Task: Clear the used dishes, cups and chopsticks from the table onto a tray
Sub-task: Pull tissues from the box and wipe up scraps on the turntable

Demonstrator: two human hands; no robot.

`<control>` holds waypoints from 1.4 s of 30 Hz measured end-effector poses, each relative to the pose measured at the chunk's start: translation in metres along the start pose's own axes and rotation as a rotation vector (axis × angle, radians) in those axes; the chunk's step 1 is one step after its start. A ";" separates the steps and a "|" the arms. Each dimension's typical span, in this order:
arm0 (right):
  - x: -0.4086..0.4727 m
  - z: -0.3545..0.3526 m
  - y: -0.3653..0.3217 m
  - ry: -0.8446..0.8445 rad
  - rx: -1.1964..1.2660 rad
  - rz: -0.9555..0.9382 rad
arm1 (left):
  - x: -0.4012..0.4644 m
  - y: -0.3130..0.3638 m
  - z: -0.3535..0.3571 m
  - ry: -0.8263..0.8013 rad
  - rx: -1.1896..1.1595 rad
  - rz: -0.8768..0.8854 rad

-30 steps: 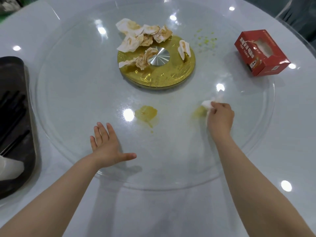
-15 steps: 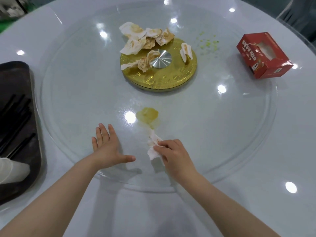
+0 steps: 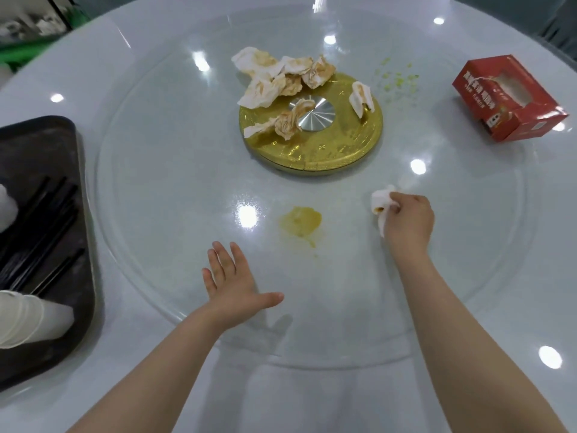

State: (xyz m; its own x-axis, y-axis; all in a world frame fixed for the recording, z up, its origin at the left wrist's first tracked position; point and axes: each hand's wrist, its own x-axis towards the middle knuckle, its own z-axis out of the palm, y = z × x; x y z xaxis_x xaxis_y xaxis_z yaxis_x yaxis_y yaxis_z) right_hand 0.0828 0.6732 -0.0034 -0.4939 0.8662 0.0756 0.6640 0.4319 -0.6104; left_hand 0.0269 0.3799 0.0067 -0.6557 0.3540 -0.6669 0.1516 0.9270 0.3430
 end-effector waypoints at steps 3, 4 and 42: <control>-0.010 0.027 -0.034 -0.121 0.015 -0.161 | -0.001 0.004 0.007 0.005 -0.061 0.030; -0.014 0.035 -0.046 -0.155 0.021 -0.208 | -0.001 0.006 0.009 0.008 -0.075 0.037; -0.040 0.025 -0.039 -0.105 -0.156 -0.186 | -0.033 0.003 0.009 0.333 -0.220 0.165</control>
State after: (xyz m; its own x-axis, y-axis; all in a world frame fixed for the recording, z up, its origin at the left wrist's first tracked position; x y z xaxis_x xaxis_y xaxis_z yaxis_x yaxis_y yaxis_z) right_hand 0.0631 0.6152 -0.0028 -0.6658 0.7409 0.0884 0.6307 0.6222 -0.4638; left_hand 0.0554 0.3721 0.0234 -0.8442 0.4023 -0.3542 0.1365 0.8004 0.5838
